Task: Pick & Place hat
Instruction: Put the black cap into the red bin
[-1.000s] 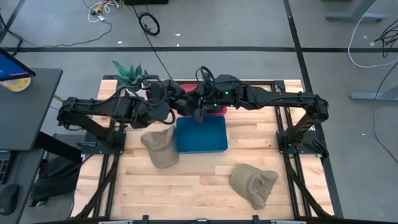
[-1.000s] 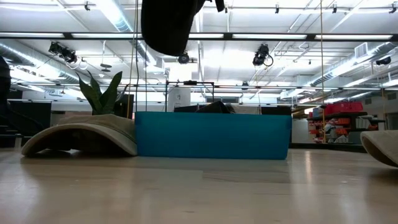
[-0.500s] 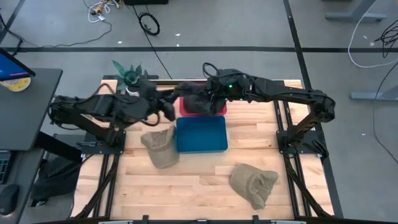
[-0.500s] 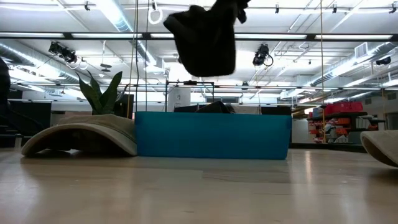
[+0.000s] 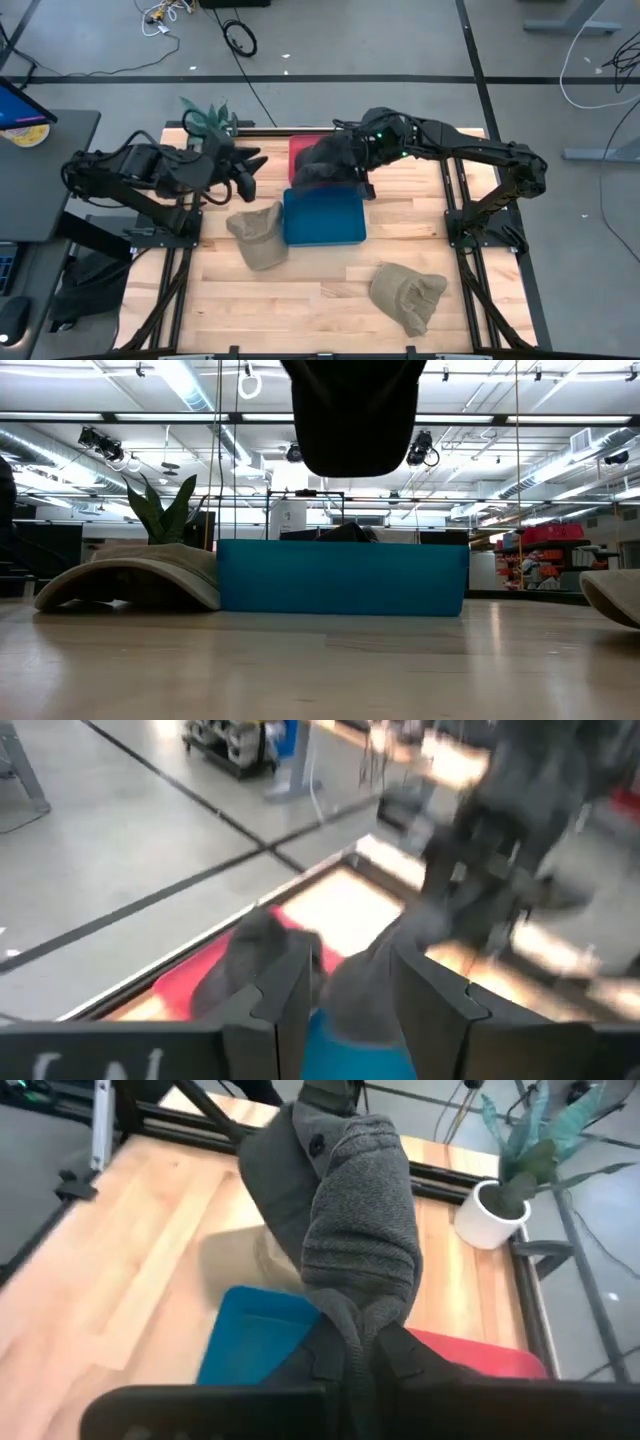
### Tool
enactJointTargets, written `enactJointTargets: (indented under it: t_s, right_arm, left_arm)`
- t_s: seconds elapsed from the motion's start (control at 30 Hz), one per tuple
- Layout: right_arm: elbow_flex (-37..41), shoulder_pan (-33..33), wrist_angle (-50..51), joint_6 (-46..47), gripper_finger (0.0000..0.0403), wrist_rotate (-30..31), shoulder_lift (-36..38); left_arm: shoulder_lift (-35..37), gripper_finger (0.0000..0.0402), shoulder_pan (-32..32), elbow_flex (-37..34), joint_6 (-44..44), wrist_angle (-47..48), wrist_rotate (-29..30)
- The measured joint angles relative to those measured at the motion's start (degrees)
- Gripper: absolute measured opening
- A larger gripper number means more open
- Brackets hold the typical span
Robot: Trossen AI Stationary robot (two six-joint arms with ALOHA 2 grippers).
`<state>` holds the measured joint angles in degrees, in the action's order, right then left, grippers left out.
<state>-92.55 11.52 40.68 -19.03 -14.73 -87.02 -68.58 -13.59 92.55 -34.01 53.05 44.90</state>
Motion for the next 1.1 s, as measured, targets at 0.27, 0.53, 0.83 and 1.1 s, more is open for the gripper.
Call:
enactJointTargets:
  t_s: [0.27,0.53,0.83,1.1]
  right_arm:
    - [0.0,0.03,-3.76,2.85,0.001,-2.11,0.02]
    - [0.0,-0.21,-5.59,7.21,0.001,-4.39,0.01]
    - [0.0,-1.69,-5.53,8.51,0.001,-4.2,-0.17]
    - [0.0,-2.65,-5.53,9.58,0.001,-2.77,-0.2]
  left_arm:
    - [-0.86,0.014,-0.02,0.0,13.27,3.56,-6.05]
    - [-4.65,0.014,0.6,-0.07,42.58,-7.98,-7.0]
    - [-8.05,0.014,2.19,-0.07,50.59,-14.2,-12.0]
    - [-9.16,0.0195,5.39,-0.02,42.14,-13.67,-17.41]
